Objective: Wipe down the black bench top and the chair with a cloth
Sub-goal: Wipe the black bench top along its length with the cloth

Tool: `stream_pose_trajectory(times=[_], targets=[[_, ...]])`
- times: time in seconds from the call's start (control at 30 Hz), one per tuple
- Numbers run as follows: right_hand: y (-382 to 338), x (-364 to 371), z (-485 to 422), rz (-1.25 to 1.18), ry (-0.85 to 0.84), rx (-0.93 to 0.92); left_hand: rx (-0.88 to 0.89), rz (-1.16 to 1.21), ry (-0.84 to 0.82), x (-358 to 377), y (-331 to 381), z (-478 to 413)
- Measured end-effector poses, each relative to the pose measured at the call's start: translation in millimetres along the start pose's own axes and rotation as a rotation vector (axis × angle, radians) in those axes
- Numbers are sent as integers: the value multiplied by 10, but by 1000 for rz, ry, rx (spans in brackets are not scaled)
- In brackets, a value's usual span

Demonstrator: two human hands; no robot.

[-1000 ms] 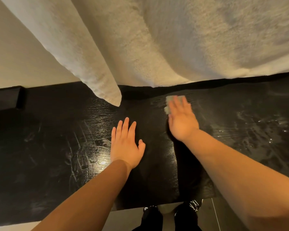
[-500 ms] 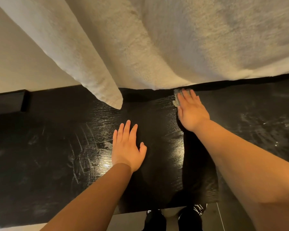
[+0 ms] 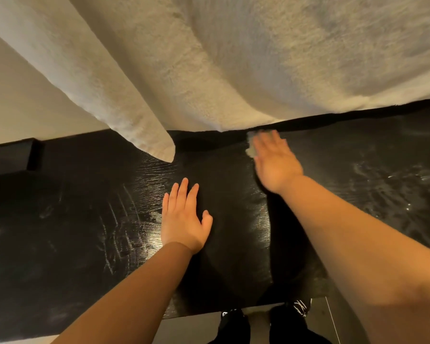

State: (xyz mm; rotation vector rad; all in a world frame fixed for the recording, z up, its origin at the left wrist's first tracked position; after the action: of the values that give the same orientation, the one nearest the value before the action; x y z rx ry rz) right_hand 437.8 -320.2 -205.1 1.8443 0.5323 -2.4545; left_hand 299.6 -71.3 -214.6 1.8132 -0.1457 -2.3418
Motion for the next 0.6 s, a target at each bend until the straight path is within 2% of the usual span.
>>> stream_pose_trajectory(times=[0.1, 0.17, 0.23, 0.37, 0.47, 0.53, 0.6], targets=[[620, -70, 259, 1, 23, 216, 3, -7, 0, -1, 5, 2], [666, -63, 402, 1, 18, 281, -10, -8, 5, -5, 12, 11], [416, -13, 447, -23, 2, 244, -40, -7, 11, -9, 58, 17], [-255, 189, 416, 8, -67, -93, -92, 61, 58, -86, 438, -200], [-157, 179, 308, 7, -85, -232, -52, 68, 12, -59, 885, -546], [187, 92, 234, 9, -57, -193, -131, 84, -21, -12, 1073, -690], [663, -57, 167, -7, -3, -50, -171, 61, -30, 47, 1165, -736]])
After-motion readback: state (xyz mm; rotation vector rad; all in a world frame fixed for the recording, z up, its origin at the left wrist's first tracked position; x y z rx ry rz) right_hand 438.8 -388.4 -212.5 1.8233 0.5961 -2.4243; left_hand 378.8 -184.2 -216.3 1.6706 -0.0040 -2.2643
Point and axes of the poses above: each hand's wrist, its own z-axis away from the middle knuckle, its own x-axis out of the palm, y = z × x, the point moved 4 cm from there along -z, towards the middle knuckle, and after that the axes turned 5 degrees about -y, right-handed, at the moved point
